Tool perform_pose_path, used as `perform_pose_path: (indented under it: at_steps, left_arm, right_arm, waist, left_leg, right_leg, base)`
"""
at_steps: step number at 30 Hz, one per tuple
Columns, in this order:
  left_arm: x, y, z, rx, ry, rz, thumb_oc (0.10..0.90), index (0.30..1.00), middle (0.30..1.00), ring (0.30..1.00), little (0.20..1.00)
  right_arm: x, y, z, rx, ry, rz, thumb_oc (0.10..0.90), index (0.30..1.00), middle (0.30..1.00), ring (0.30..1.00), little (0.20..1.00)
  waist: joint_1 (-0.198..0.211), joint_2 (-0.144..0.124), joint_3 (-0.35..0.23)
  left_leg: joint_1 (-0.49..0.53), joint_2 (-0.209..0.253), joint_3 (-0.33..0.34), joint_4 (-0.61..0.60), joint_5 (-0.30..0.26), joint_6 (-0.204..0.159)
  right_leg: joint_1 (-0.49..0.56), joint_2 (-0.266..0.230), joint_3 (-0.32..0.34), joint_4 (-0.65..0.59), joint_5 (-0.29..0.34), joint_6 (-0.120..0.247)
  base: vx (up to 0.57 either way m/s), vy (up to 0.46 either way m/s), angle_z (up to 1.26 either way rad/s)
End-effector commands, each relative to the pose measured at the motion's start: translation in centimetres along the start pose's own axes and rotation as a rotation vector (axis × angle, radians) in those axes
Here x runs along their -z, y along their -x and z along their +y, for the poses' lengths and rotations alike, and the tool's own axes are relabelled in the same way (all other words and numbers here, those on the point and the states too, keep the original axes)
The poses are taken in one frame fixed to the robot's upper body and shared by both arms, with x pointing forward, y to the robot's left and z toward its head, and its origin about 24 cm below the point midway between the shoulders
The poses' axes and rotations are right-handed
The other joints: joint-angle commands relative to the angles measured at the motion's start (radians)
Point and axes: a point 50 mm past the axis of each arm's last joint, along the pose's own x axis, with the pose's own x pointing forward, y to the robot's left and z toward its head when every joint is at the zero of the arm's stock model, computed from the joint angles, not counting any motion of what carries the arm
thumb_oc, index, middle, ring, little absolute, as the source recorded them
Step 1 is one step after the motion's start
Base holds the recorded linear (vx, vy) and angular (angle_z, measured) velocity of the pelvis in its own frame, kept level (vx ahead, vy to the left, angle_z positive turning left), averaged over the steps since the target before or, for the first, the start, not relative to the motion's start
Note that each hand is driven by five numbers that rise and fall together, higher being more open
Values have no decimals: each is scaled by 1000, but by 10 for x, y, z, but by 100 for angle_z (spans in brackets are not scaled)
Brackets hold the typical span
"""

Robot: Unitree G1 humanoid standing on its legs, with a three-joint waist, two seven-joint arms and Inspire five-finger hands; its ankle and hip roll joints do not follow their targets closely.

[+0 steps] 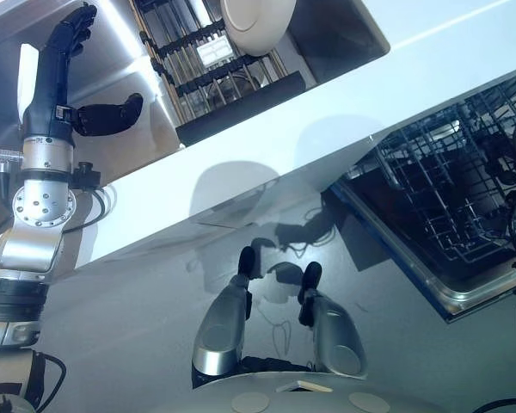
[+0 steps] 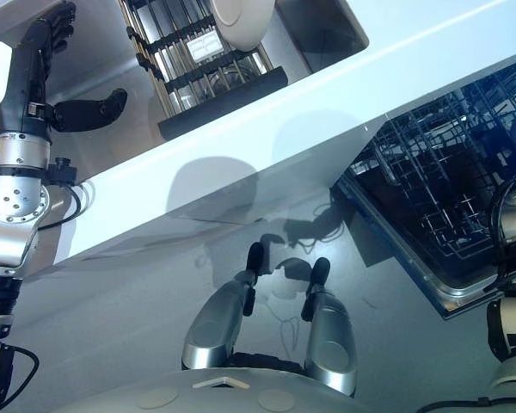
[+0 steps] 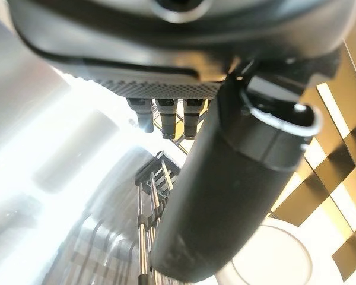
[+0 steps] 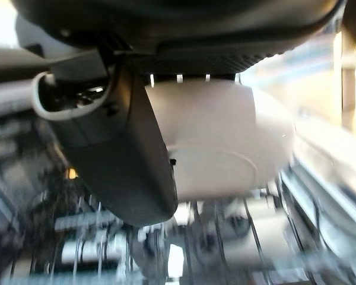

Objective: Pick up plates and place into dishwasher.

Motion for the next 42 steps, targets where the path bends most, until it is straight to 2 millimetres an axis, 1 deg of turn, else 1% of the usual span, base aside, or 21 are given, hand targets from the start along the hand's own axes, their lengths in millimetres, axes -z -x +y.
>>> perform_pose_path:
  at_steps: [1, 5, 10, 14, 18, 20, 23, 25, 27, 29, 30, 32, 33, 36, 37, 40, 42]
  left_arm:
    - [5, 16, -11, 50, 8, 6, 800, 900, 900, 900, 900]
    - [9, 24, -12, 60, 4, 22, 800, 900, 900, 900, 900]
    - [13, 33, -13, 81, 5, 45, 800, 900, 900, 900, 900]
    - [17, 37, -12, 106, 2, 69, 800, 900, 900, 900, 900]
    - [20, 42, -11, 125, 0, 92, 800, 900, 900, 900, 900]
    - [20, 42, -10, 126, 0, 94, 800, 900, 900, 900, 900]
    - [24, 48, -8, 126, -2, 116, 800, 900, 900, 900, 900]
    - [26, 52, -8, 130, -5, 134, 800, 900, 900, 900, 900]
    - [28, 58, -6, 133, -27, 141, 800, 900, 900, 900, 900]
    - [28, 59, -3, 118, -47, 130, 800, 900, 900, 900, 900]
    - [26, 58, 1, 100, -70, 115, 800, 900, 900, 900, 900]
    - [24, 56, 6, 79, -97, 92, 800, 900, 900, 900, 900]
    - [20, 54, 12, 61, -119, 68, 800, 900, 900, 900, 900]
    - [11, 48, 22, 33, -190, 7, 800, 900, 900, 900, 900]
    - [5, 43, 27, 19, -247, -33, 800, 900, 900, 900, 900]
    - [-6, 34, 36, -6, -336, -98, 800, 900, 900, 900, 900]
    - [-15, 25, 43, -25, -403, -145, 800, 900, 900, 900, 900]
  right_arm:
    - [-10, 3, 4, 3, 55, -95, 800, 900, 900, 900, 900]
    - [-26, 10, -2, 31, 51, -207, 800, 900, 900, 900, 900]
    - [-36, 16, -13, 72, 43, -314, 800, 900, 900, 900, 900]
    - [-33, 18, -22, 89, 31, -355, 800, 900, 900, 900, 900]
    - [-27, 21, -29, 120, 28, -377, 800, 900, 900, 900, 900]
    - [-27, 22, -31, 128, 20, -384, 800, 900, 900, 900, 900]
    - [-33, 30, -38, 176, -39, -442, 800, 900, 900, 900, 900]
    - [-41, 38, -43, 204, -130, -489, 800, 900, 900, 900, 900]
    - [-43, 51, -43, 203, -249, -531, 800, 900, 900, 900, 900]
    - [-42, 59, -41, 183, -314, -553, 800, 900, 900, 900, 900]
    - [-39, 68, -37, 153, -385, -572, 800, 900, 900, 900, 900]
    - [-37, 76, -33, 107, -462, -588, 800, 900, 900, 900, 900]
    - [-37, 85, -26, 58, -518, -607, 800, 900, 900, 900, 900]
    - [-39, 106, -11, -84, -618, -672, 800, 900, 900, 900, 900]
    - [-41, 118, -3, -173, -663, -700, 800, 900, 900, 900, 900]
    - [-45, 134, 11, -312, -730, -719, 800, 900, 900, 900, 900]
    - [-49, 147, 26, -433, -765, -718, 800, 900, 900, 900, 900]
  waist:
    - [4, -28, -41]
    - [-13, -43, -56]
    - [-23, -61, -83]
    - [-30, -76, -113]
    - [-34, -85, -148]
    - [-35, -86, -152]
    - [-41, -91, -177]
    - [-46, -92, -192]
    - [-55, -92, -214]
    - [-63, -90, -228]
    - [-72, -87, -241]
    - [-81, -86, -253]
    - [-89, -83, -260]
    - [-109, -76, -282]
    - [-121, -71, -294]
    - [-137, -63, -310]
    - [-149, -55, -323]
  left_leg:
    - [-30, -56, 10, 0, -21, 32]
    - [3, -54, 25, -17, -27, 36]
    - [51, -53, 48, -42, -39, 42]
    - [91, -54, 62, -61, -47, 48]
    - [130, -57, 72, -82, -52, 53]
    - [135, -57, 73, -85, -52, 53]
    - [157, -58, 75, -96, -56, 55]
    - [170, -59, 77, -101, -59, 55]
    - [184, -59, 82, -109, -65, 55]
    - [194, -60, 86, -115, -67, 55]
    - [203, -61, 91, -121, -69, 55]
    - [211, -63, 95, -126, -71, 55]
    - [211, -63, 101, -126, -65, 55]
    - [225, -66, 112, -134, -68, 54]
    - [230, -69, 121, -136, -70, 52]
    - [241, -73, 135, -139, -74, 50]
    - [248, -76, 146, -141, -79, 50]
  right_leg:
    - [-4, 38, 16, 122, -103, 5]
    - [25, 47, 34, 85, -88, 14]
    - [64, 52, 45, 58, -82, 27]
    - [97, 50, 49, 40, -77, 38]
    - [129, 47, 50, 20, -68, 49]
    - [134, 47, 50, 16, -67, 51]
    - [157, 47, 54, -4, -60, 55]
    - [170, 48, 58, -18, -56, 57]
    - [183, 48, 67, -32, -54, 61]
    - [189, 46, 69, -38, -52, 64]
    - [195, 44, 71, -44, -52, 68]
    - [200, 42, 74, -52, -49, 71]
    - [198, 40, 75, -60, -36, 72]
    - [205, 39, 84, -77, -27, 76]
    - [206, 37, 89, -89, -20, 80]
    - [210, 32, 98, -103, -11, 86]
    - [213, 28, 106, -114, -6, 90]
  base:
    - [0, 0, 0]
    - [18, 42, -3]
    - [39, 56, -12]
    - [64, 42, -12]
    - [62, 48, -9]
    - [31, 31, -4]
    - [46, 62, -4]
    - [47, 79, -3]
    - [36, 110, -2]
    - [17, 114, -7]
    - [4, 107, -11]
    - [-27, 114, -8]
    - [-48, 130, -4]
    - [-15, 141, -6]
    - [-8, 152, -6]
    - [-2, 133, -9]
    - [-1, 127, -21]
